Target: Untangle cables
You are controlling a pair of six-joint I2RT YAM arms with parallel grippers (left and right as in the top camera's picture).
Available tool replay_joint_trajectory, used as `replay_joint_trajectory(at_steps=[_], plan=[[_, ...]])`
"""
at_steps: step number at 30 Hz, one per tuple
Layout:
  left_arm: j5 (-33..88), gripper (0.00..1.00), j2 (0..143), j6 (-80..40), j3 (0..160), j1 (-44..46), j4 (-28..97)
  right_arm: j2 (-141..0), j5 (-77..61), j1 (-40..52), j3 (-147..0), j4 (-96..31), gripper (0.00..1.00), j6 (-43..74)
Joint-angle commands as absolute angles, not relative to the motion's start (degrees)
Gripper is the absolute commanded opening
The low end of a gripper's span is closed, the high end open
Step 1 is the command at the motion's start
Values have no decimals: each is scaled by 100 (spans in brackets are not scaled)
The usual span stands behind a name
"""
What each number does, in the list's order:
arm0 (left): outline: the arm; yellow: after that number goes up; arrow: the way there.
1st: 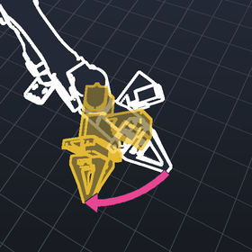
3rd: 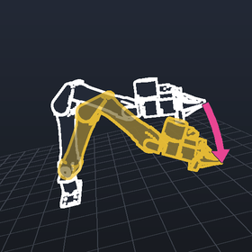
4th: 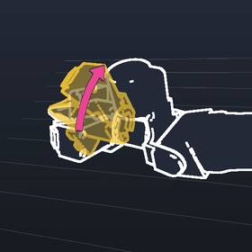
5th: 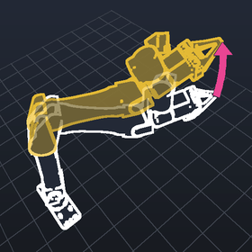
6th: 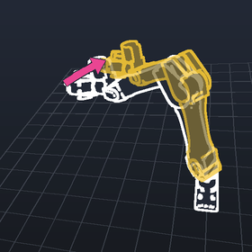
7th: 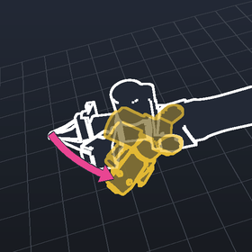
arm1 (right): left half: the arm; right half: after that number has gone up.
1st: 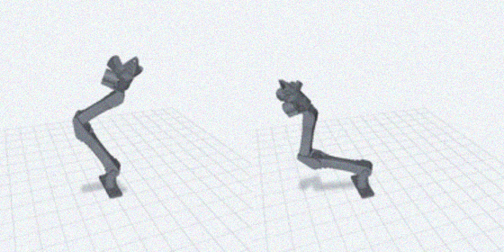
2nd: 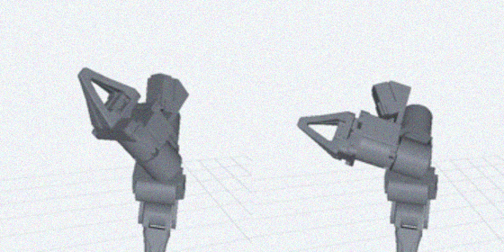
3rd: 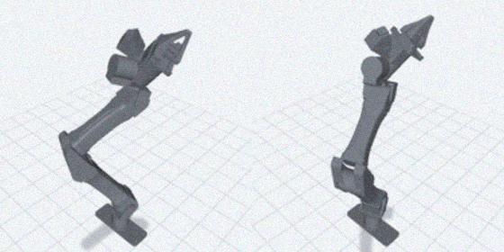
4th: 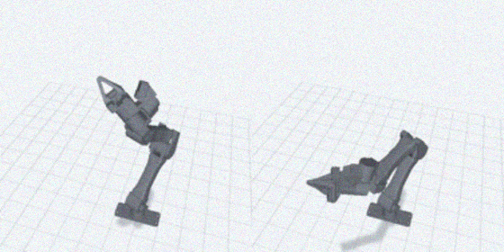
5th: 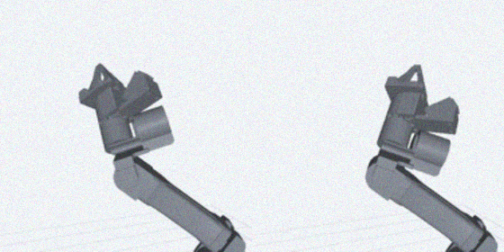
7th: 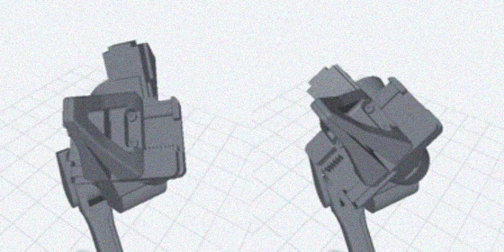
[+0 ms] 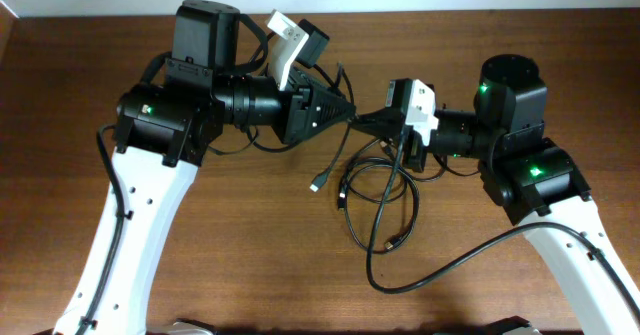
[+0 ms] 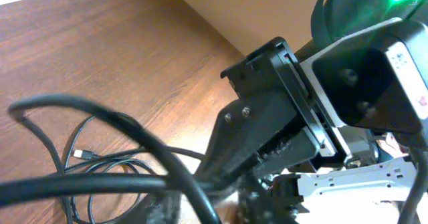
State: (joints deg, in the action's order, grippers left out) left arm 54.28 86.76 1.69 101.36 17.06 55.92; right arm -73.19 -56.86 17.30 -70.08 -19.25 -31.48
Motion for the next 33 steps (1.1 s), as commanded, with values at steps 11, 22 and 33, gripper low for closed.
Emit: replay_joint_trajectory(at_steps=[11,22,33], plan=[[5118,19,8818,-200,10130,1723,4984,-7242,-6259,1730,-7074,-2038,4,-3103],[5118,0,8818,-307,10130,1723,4993,-7242,-6237,1728,-7074,-2014,18,-3103],[2357,0,8818,-325,10130,1708,5588,-7242,-5266,1723,-7074,-2738,99,-3100]])
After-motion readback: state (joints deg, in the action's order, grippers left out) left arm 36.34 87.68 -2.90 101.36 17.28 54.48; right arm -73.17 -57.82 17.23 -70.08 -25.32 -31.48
